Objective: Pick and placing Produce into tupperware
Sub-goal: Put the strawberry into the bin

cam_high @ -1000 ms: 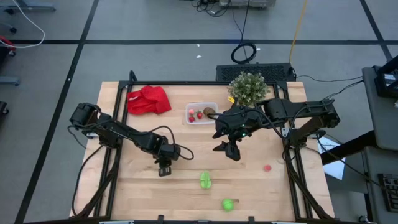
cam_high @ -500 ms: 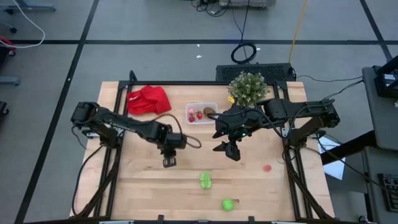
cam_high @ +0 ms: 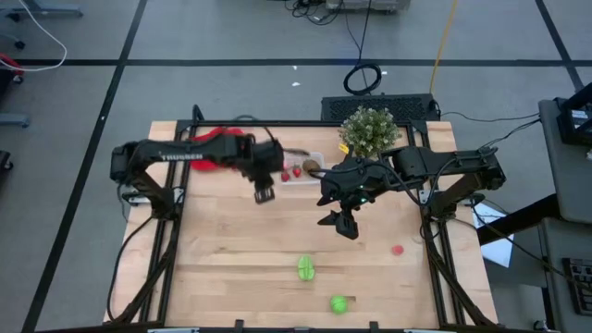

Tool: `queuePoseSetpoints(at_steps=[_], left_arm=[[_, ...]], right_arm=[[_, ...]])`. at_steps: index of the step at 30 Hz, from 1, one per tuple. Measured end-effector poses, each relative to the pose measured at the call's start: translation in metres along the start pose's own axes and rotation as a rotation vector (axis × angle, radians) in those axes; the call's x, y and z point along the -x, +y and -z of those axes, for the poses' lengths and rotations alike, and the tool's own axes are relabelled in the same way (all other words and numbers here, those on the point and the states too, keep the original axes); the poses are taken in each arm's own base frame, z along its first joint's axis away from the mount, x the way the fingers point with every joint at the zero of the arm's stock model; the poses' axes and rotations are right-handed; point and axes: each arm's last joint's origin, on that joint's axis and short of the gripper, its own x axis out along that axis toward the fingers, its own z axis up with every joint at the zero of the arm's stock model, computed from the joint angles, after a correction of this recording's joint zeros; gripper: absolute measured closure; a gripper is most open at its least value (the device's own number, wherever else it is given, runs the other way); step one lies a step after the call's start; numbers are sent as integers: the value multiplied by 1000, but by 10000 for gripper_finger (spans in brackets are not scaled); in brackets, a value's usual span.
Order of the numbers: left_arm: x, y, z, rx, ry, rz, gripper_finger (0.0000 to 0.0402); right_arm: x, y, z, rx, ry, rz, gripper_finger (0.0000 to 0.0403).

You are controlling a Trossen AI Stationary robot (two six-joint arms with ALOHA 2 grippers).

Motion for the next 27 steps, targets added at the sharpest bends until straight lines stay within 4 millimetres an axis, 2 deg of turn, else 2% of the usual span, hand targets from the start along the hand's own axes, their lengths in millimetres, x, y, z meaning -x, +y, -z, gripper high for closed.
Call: queuePoseSetpoints(at_steps=[5, 12, 22, 27], left_arm=[[-2, 33, -1, 68, 4, -33, 309], [-21, 47, -15, 49, -51, 8, 309], [-85, 59, -32, 14, 56, 38, 309], [-101, 63, -50, -19, 47, 44, 309]], right_arm=[[1, -1, 1, 51, 12, 5, 156], [8, -14, -3, 91, -13, 33, 156], [30, -30, -9, 88, -91, 69, 156], [38, -31, -10, 104, -119, 71, 156]])
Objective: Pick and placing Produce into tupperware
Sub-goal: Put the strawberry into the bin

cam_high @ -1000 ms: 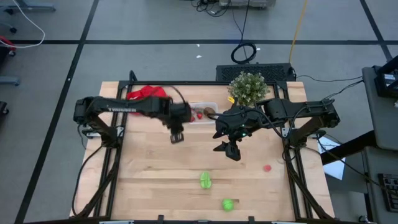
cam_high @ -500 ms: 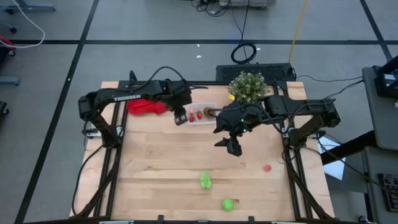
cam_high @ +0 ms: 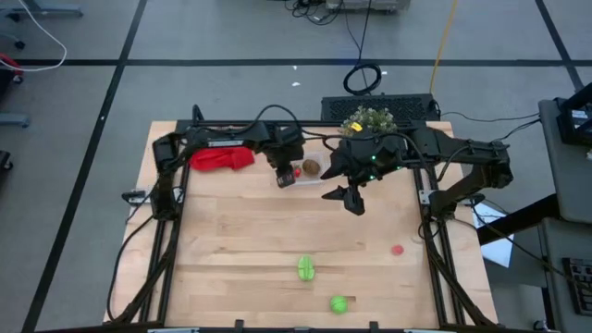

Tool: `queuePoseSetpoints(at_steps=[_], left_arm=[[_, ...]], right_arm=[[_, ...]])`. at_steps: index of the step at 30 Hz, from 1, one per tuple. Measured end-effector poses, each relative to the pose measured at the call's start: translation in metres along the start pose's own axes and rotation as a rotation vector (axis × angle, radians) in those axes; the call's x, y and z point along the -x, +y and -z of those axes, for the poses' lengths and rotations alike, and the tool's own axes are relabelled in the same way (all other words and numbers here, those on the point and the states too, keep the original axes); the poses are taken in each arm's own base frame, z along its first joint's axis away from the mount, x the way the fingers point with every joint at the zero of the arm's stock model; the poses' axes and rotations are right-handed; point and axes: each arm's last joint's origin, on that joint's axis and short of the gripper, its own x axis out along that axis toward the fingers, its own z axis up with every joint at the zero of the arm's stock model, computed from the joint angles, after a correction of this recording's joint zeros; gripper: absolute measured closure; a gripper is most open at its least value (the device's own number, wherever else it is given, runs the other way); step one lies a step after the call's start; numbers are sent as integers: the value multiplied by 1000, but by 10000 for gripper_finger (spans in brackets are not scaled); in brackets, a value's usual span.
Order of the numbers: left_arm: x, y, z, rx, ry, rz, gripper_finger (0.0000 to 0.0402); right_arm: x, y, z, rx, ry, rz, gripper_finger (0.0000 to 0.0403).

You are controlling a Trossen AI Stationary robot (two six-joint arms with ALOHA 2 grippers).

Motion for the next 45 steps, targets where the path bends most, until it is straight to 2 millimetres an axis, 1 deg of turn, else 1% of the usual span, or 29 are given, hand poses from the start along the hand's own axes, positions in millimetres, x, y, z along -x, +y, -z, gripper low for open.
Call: queuePoseSetpoints(at_steps=[5, 9, 22, 29, 33, 40, 45], left_arm=[[-6, 6, -8, -3, -15, 12, 309], [-9, 13, -6, 13, -5, 11, 309], [-6, 35, -3, 64, -23, 15, 309], [-7, 49, -5, 91, -74, 46, 309], [-11, 53, -3, 107, -57, 63, 309], [-10, 59, -1, 124, -59, 62, 309], [-18, 60, 3, 136, -19, 68, 309]], right_arm=[[4, 0, 1, 14, -1, -1, 156], [4, 0, 1, 25, 3, 0, 156], [4, 0, 1, 33, 3, 0, 156], [4, 0, 1, 33, 3, 0, 156], [4, 0, 1, 33, 3, 0, 156], [4, 0, 1, 33, 4, 0, 156], [4, 0, 1, 32, 4, 0, 156]])
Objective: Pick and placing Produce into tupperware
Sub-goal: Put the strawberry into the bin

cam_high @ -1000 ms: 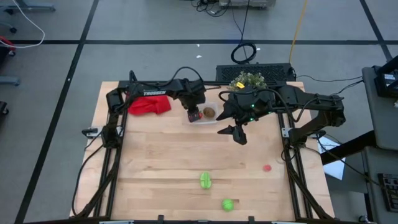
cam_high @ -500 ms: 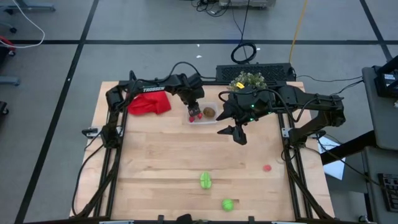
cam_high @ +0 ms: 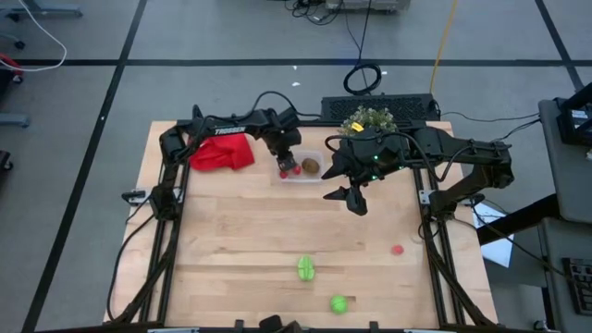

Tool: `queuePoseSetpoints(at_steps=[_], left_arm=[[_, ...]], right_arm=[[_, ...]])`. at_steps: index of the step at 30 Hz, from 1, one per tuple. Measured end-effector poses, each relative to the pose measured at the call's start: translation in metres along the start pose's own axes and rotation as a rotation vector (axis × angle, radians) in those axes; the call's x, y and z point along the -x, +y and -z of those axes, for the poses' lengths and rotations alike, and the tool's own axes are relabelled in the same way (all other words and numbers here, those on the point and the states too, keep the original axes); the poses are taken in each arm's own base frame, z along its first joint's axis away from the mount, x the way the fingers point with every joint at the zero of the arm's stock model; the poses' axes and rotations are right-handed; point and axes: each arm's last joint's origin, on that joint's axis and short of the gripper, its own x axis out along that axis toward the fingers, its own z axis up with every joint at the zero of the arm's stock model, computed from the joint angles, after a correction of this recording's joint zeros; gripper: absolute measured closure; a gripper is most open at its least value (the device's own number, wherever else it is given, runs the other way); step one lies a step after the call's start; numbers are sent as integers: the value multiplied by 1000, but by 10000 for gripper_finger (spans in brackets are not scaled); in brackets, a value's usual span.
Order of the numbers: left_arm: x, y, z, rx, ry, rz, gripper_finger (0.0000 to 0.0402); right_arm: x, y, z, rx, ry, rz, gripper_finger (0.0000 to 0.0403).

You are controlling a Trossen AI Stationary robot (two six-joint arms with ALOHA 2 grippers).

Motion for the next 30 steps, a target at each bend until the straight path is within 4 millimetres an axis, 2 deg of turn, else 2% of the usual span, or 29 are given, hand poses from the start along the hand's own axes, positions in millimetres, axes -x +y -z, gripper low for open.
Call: queuePoseSetpoints(at_steps=[23, 30], left_arm=[[-3, -5, -3, -1, -17, 22, 306], [-3, -5, -3, 2, -22, 14, 255]], right_arm=[[0, 0, 0, -1, 2, 0, 156], [0, 0, 0, -1, 2, 0, 156]])
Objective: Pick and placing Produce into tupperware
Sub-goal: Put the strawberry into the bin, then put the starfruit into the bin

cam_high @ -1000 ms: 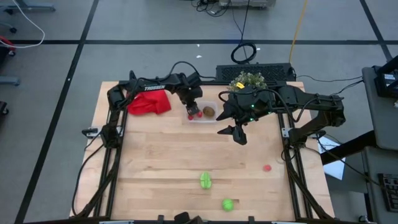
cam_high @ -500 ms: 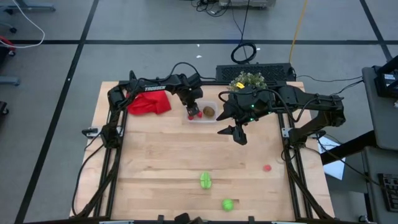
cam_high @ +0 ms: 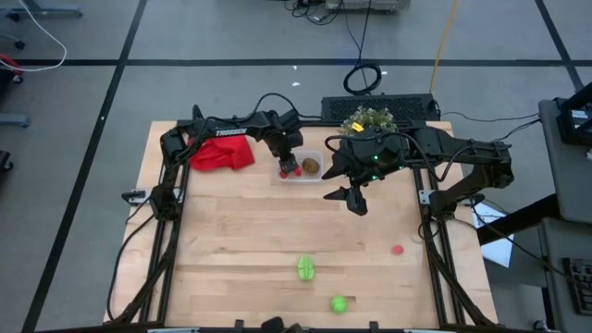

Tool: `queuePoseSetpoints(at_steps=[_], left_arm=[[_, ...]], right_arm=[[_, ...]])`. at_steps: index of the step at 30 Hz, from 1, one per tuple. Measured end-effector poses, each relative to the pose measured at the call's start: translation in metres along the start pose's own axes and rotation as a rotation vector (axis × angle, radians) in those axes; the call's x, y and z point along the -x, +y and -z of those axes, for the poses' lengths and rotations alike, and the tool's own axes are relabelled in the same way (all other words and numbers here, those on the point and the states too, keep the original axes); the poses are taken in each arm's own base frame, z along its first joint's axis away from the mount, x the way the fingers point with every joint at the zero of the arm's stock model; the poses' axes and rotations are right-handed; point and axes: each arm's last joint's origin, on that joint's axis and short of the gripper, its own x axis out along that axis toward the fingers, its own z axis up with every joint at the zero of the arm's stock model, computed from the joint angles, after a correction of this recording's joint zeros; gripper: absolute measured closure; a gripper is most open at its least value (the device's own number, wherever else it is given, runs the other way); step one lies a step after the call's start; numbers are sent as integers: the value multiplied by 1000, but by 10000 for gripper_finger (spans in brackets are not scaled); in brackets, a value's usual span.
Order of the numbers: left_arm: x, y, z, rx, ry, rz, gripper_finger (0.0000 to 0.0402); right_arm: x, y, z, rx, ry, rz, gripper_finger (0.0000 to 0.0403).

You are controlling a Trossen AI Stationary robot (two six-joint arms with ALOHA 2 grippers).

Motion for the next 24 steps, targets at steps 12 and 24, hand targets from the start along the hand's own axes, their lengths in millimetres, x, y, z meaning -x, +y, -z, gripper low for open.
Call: queuePoseSetpoints(at_steps=[12, 24], left_arm=[[0, -1, 0, 13, 2, -35, 209], [27, -23, -5, 12, -37, -6, 213]], right_arm=[[0, 0, 0, 0, 0, 0, 156], [0, 0, 1, -4, 6, 1, 156]])
